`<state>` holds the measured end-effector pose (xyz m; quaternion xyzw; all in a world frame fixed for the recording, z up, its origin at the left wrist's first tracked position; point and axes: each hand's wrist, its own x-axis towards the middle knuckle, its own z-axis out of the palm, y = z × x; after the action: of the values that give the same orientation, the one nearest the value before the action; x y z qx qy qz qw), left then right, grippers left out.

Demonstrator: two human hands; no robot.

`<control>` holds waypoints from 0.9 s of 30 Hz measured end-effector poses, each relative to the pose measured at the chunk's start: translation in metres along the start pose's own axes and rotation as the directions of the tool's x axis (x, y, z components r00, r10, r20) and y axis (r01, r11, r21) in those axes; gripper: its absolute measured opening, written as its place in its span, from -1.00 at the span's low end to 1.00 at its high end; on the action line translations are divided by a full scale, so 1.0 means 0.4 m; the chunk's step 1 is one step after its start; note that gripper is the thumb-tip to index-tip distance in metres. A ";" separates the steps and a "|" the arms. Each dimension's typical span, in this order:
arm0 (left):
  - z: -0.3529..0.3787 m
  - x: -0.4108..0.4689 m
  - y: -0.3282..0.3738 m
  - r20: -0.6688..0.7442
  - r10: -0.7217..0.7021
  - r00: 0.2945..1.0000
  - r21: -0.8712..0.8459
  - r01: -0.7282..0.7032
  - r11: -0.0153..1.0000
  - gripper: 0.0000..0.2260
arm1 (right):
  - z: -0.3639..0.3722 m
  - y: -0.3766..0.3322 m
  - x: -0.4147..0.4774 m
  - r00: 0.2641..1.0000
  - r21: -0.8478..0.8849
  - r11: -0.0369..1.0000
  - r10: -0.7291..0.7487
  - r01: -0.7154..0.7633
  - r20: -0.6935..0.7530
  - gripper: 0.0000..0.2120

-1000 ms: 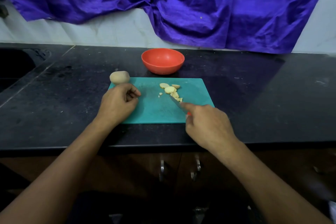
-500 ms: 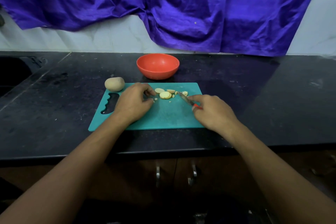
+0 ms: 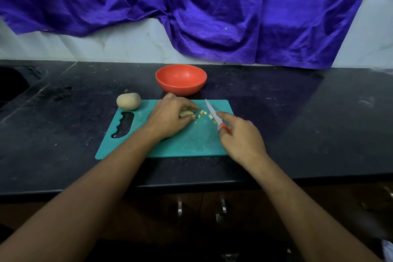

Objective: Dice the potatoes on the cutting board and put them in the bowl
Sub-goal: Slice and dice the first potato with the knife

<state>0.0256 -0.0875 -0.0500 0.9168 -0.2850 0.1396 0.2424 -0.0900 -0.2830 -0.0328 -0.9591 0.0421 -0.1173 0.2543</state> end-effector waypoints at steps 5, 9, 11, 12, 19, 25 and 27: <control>-0.019 -0.019 -0.026 -0.063 -0.061 0.996 -0.032 0.059 0.998 -0.80 | 0.001 -0.002 -0.002 1.000 -0.008 1.000 0.005 -0.005 0.005 -0.57; -0.033 -0.039 -0.047 -0.087 -0.105 0.991 -0.074 0.099 0.992 -0.79 | 0.003 -0.006 -0.003 1.000 0.001 1.000 -0.005 0.005 0.004 -0.57; -0.036 -0.046 -0.058 -0.082 -0.120 0.989 -0.104 0.111 0.988 -0.78 | -0.001 -0.007 -0.002 1.000 -0.011 1.000 -0.011 0.012 0.015 -0.57; -0.037 -0.048 -0.062 -0.081 -0.120 0.990 -0.122 0.109 0.987 -0.78 | -0.006 -0.010 -0.005 0.999 -0.016 1.000 -0.018 0.018 0.031 -0.57; -0.046 -0.049 -0.064 -0.059 -0.206 0.977 -0.297 0.180 0.938 -0.79 | -0.024 -0.045 -0.048 0.963 -0.053 0.979 -0.183 0.197 0.195 -0.57; -0.049 -0.052 -0.068 -0.025 -0.220 0.975 -0.405 0.191 0.894 -0.76 | -0.003 -0.105 -0.052 0.920 -0.160 0.927 -0.290 0.339 0.265 -0.55; -0.051 -0.052 -0.065 -0.013 -0.223 0.975 -0.420 0.197 0.886 -0.73 | 0.003 -0.127 -0.045 0.914 -0.200 0.914 -0.292 0.353 0.280 -0.55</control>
<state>0.0219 -0.0487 -0.0506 0.8649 -0.1997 0.0764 0.4540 -0.1060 -0.2361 -0.0122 -0.9837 -0.1354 -0.0328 0.1136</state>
